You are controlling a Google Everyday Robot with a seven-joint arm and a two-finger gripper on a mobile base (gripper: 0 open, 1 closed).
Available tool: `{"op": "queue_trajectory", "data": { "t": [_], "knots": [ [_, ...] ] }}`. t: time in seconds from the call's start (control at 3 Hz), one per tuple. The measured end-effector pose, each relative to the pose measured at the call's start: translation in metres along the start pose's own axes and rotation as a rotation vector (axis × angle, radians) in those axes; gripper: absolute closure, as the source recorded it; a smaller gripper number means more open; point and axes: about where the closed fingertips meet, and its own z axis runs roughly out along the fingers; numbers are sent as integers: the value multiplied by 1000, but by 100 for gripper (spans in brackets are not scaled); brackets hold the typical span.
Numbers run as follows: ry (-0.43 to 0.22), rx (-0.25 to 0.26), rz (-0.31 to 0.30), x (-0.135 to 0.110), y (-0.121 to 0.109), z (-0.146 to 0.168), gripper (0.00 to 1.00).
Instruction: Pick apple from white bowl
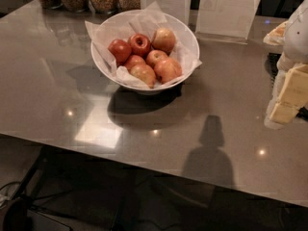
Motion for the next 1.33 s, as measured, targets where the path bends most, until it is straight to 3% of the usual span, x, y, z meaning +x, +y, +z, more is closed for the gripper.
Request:
{"op": "queue_trajectory", "data": {
  "t": [0.33, 0.67, 1.33],
  "knots": [
    [-2, 2, -2, -1, -1, 0, 0],
    [-56, -27, -71, -28, -19, 13, 0],
    [-175, -131, -263, -119, -54, 62, 0]
  ]
}}
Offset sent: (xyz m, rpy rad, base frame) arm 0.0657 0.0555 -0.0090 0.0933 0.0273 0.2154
